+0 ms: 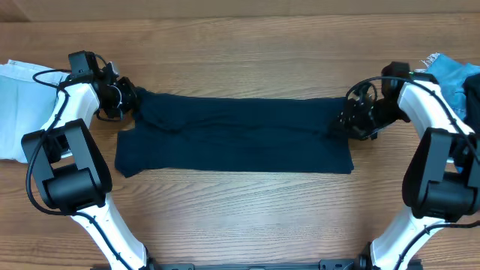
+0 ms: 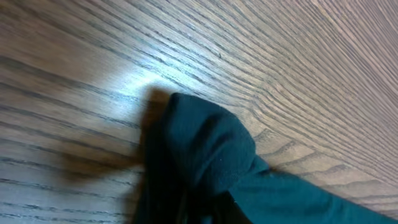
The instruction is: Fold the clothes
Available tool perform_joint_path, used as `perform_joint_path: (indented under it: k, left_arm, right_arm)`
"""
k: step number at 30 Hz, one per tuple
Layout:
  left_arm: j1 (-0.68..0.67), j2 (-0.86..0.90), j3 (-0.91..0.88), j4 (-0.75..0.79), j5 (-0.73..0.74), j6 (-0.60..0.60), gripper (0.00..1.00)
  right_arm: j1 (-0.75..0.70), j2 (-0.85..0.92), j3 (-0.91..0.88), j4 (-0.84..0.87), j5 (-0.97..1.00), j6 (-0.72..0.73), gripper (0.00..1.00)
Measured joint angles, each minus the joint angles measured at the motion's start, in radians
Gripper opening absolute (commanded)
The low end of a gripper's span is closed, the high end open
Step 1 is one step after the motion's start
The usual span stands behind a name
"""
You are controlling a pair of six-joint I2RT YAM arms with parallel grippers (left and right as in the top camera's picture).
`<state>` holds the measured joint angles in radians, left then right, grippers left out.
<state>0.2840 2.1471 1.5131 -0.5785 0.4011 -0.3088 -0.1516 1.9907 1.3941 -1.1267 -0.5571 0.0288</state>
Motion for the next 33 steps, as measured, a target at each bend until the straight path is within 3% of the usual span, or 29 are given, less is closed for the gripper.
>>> perform_joint_path:
  k: [14, 33]
  left_arm:
    - [0.0, 0.0, 0.0, -0.001, 0.008, -0.004, 0.15]
    - [0.063, 0.0, 0.0, 0.027, 0.011, 0.001, 0.23]
  right_arm:
    - [0.067, -0.021, -0.186, 0.272, 0.171, 0.187, 0.04]
    - [0.074, -0.034, -0.198, 0.281, 0.202, 0.229, 0.04]
